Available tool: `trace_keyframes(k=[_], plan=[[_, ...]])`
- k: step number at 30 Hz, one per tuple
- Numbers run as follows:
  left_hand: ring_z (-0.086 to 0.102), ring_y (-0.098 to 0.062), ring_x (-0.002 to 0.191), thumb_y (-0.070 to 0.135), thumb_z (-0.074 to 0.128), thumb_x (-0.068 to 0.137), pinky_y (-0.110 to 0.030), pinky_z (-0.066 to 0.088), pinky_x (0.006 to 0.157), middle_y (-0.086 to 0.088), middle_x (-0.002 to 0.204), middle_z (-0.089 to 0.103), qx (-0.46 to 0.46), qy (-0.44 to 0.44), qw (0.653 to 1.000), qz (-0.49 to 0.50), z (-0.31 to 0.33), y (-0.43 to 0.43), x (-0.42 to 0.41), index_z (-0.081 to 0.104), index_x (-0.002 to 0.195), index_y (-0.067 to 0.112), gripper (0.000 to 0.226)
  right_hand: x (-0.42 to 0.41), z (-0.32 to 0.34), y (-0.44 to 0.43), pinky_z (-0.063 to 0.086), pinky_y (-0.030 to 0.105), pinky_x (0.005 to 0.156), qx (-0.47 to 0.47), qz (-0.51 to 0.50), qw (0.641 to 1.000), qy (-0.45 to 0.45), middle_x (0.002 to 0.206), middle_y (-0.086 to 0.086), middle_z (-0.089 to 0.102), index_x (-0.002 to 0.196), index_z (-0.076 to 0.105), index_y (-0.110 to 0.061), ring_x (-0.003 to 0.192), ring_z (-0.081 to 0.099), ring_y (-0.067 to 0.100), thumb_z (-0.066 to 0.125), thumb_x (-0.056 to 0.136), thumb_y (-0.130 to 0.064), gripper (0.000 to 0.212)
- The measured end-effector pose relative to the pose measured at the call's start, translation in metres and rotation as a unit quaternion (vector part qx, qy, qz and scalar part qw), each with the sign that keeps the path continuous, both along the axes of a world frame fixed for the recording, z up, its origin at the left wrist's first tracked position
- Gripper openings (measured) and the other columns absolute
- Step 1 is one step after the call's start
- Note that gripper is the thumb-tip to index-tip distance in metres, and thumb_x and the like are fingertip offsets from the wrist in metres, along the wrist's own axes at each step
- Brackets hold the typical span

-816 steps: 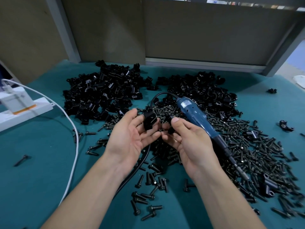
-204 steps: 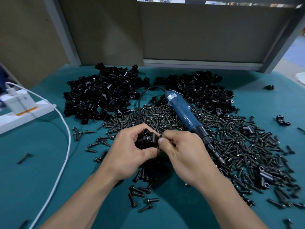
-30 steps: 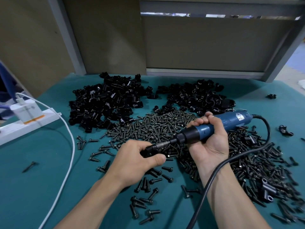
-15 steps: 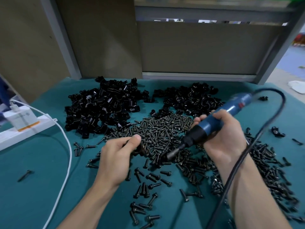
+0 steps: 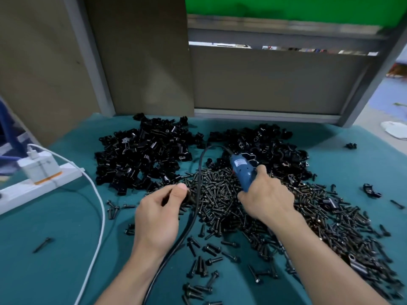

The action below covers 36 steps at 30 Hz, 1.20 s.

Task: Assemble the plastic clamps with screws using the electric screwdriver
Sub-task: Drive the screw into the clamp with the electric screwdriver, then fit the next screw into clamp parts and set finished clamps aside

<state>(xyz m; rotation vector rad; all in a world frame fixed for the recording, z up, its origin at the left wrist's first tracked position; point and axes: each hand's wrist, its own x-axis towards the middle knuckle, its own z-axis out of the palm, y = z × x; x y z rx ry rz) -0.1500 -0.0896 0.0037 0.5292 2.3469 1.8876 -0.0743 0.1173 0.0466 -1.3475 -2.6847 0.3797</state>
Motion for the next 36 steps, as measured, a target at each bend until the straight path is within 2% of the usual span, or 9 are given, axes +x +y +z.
trace_keyframes(k=[5, 9, 11, 13, 16, 21, 28, 33, 36], plan=[[0.068, 0.004, 0.095, 0.072, 0.066, 0.078, -0.027, 0.056, 0.086, 0.032, 0.104, 0.072, -0.026, 0.007, 0.996, -0.086, 0.007, 0.005, 0.010, 0.066, 0.116, 0.063, 0.039, 0.004, 0.001, -0.011, 0.041, 0.035, 0.062, 0.073, 0.017, 0.997, -0.017, 0.074, -0.004, 0.049, 0.124, 0.040, -0.023, 0.068, 0.054, 0.026, 0.067, 0.091, -0.049, 0.050], [0.066, 0.014, 0.091, 0.043, 0.081, 0.087, -0.009, 0.049, 0.077, 0.044, 0.103, 0.066, -0.058, 0.025, 0.995, -0.082, 0.012, 0.007, 0.015, 0.060, 0.121, 0.071, 0.049, 0.023, 0.010, -0.038, 0.041, 0.029, 0.066, 0.121, 0.063, 0.982, 0.132, 0.094, -0.010, 0.064, 0.126, 0.053, -0.029, 0.079, 0.057, 0.012, 0.065, 0.092, -0.052, 0.043], [0.066, 0.016, 0.084, 0.031, 0.086, 0.084, 0.000, 0.045, 0.069, 0.045, 0.094, 0.067, -0.070, 0.051, 0.995, -0.057, 0.014, 0.007, 0.015, 0.060, 0.116, 0.073, 0.059, 0.025, 0.010, -0.063, 0.040, 0.010, 0.059, -0.067, 0.121, 0.959, 0.249, 0.079, -0.022, 0.063, 0.118, 0.064, -0.040, 0.069, 0.061, -0.006, 0.064, 0.091, -0.055, 0.031], [0.062, 0.023, 0.094, 0.009, 0.084, 0.082, 0.005, 0.041, 0.072, 0.043, 0.097, 0.068, -0.079, 0.071, 0.993, -0.059, 0.011, 0.006, 0.013, 0.057, 0.119, 0.074, 0.080, 0.019, 0.000, -0.085, 0.050, 0.015, 0.065, -0.292, 0.156, 0.899, 0.288, 0.075, -0.024, 0.070, 0.103, 0.069, -0.050, 0.073, 0.065, -0.011, 0.065, 0.088, -0.055, 0.016], [0.063, 0.021, 0.103, 0.006, 0.076, 0.079, 0.003, 0.044, 0.080, 0.037, 0.114, 0.069, -0.080, 0.093, 0.987, -0.104, 0.014, 0.002, 0.013, 0.054, 0.129, 0.073, 0.086, 0.011, -0.015, -0.097, 0.060, 0.044, 0.084, -0.361, 0.111, 0.852, 0.363, 0.089, -0.010, 0.077, 0.099, 0.072, -0.036, 0.085, 0.072, 0.010, 0.066, 0.095, -0.033, 0.008], [0.071, 0.004, 0.102, 0.034, 0.071, 0.085, -0.026, 0.051, 0.097, 0.017, 0.101, 0.079, -0.011, -0.010, 0.994, -0.113, 0.033, -0.004, 0.002, 0.071, 0.122, 0.052, 0.042, 0.015, -0.008, -0.089, 0.063, 0.035, 0.077, -0.552, 0.070, 0.705, 0.440, 0.098, 0.005, 0.080, 0.114, 0.069, -0.014, 0.087, 0.076, 0.025, 0.054, 0.107, -0.009, 0.018], [0.072, -0.006, 0.090, 0.022, 0.066, 0.100, -0.032, 0.054, 0.089, 0.005, 0.097, 0.081, -0.053, -0.066, 0.985, -0.152, 0.073, -0.026, -0.004, 0.082, 0.098, 0.027, 0.018, 0.009, 0.020, -0.109, 0.059, 0.030, 0.064, -0.564, 0.122, 0.730, 0.365, 0.081, 0.007, 0.070, 0.113, 0.069, -0.006, 0.064, 0.066, 0.014, 0.061, 0.103, -0.014, 0.015], [0.074, 0.001, 0.082, 0.045, 0.072, 0.075, -0.027, 0.057, 0.083, 0.018, 0.080, 0.078, -0.040, -0.023, 0.999, -0.002, 0.089, -0.085, -0.011, 0.078, 0.073, 0.052, 0.009, -0.020, 0.033, -0.167, 0.059, 0.027, 0.060, -0.599, 0.138, 0.698, 0.367, 0.072, -0.003, 0.072, 0.111, 0.067, -0.005, 0.061, 0.065, 0.011, 0.058, 0.104, -0.014, 0.014], [0.074, -0.003, 0.079, 0.049, 0.072, 0.066, -0.029, 0.059, 0.083, 0.018, 0.075, 0.077, -0.032, -0.021, 0.995, 0.097, 0.086, -0.142, -0.014, 0.076, 0.070, 0.055, 0.008, -0.043, 0.035, -0.219, 0.057, 0.027, 0.053, -0.587, 0.192, 0.723, 0.310, 0.073, 0.003, 0.073, 0.107, 0.068, -0.007, 0.059, 0.066, 0.018, 0.059, 0.103, -0.009, 0.010]])
